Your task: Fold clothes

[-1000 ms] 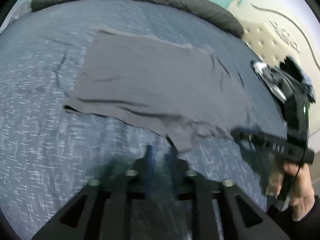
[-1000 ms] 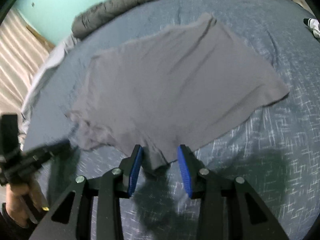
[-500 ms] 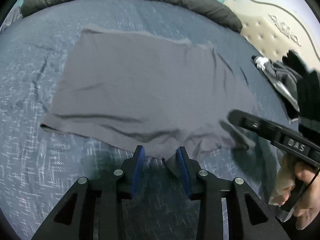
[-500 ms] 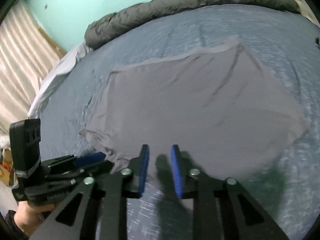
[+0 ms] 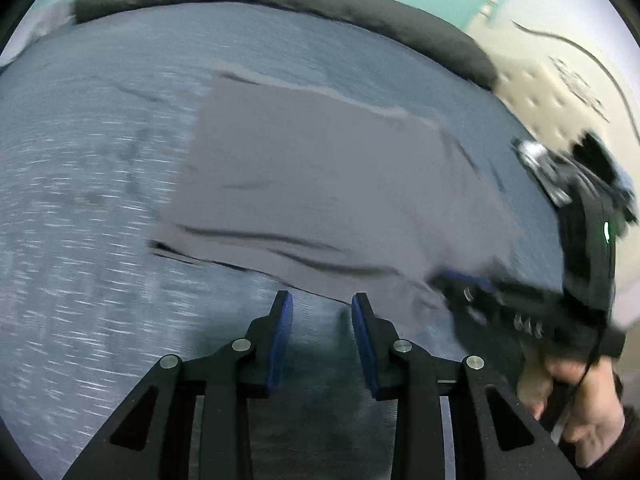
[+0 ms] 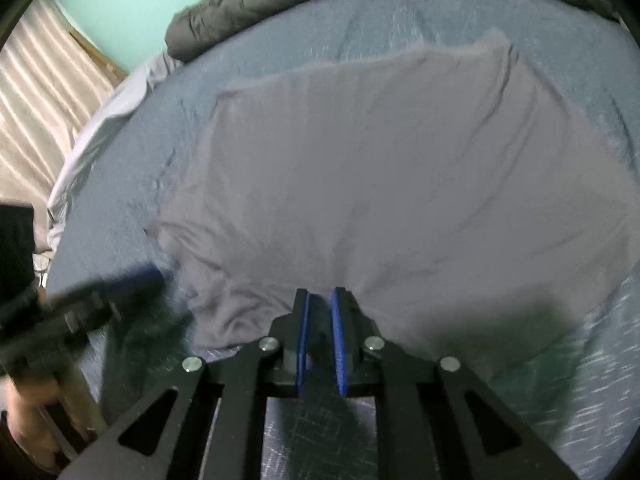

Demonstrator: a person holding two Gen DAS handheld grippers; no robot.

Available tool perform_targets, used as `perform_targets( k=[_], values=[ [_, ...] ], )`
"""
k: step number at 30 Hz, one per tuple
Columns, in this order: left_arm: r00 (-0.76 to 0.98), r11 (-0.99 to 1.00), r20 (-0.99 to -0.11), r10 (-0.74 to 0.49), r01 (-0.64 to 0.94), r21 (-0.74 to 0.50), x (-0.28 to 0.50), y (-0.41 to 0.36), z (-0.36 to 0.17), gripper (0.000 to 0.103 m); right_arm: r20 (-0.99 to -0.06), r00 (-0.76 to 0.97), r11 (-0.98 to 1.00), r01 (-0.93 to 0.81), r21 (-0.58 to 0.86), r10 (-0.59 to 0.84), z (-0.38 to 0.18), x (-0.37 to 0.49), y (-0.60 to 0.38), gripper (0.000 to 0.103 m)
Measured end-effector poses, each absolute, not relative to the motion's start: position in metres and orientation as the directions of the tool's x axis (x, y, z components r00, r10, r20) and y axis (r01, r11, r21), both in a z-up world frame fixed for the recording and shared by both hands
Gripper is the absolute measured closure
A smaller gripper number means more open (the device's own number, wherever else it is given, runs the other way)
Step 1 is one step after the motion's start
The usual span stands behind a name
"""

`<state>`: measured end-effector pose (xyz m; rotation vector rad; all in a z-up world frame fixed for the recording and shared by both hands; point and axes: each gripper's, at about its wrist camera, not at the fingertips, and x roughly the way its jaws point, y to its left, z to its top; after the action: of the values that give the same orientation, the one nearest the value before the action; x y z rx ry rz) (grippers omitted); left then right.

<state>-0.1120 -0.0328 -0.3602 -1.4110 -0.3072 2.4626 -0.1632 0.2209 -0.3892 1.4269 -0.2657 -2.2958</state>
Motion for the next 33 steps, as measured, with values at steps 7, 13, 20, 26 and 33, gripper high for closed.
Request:
perform_targets(
  k=[7,13,20,26,33],
  values=[
    [-0.54,-0.947,-0.804,0.248,0.039,-0.319,-0.131,-0.094,-0.361,0.069,-0.742,-0.475,-0.88,0.211,0.425,-0.473,-0.363,-0.162,0.247,0.093],
    [-0.535,-0.924,-0.799,0.273,0.086,-0.374,-0.144,-0.114,-0.369,0.068,-0.728,-0.521,-0.879,0.099,0.467,-0.445,-0.367,-0.17,0.273,0.093],
    [-0.519,-0.906,-0.79,0.325,0.068,-0.418,-0.161,-0.099,-0.378,0.069,-0.712,-0.572,-0.874,0.015,0.486,-0.406,-0.362,-0.165,0.316,0.093],
    [-0.528,-0.882,-0.767,0.363,0.07,-0.466,-0.172,-0.097,-0.381,0.1,-0.705,-0.606,-0.864,-0.056,0.5,-0.369,-0.361,-0.161,0.351,0.093],
    [-0.545,-0.876,-0.744,0.387,0.035,-0.481,-0.183,-0.079,-0.365,0.101,-0.692,-0.63,-0.848,-0.098,0.52,-0.352,-0.36,-0.16,0.384,0.093]
  ],
)
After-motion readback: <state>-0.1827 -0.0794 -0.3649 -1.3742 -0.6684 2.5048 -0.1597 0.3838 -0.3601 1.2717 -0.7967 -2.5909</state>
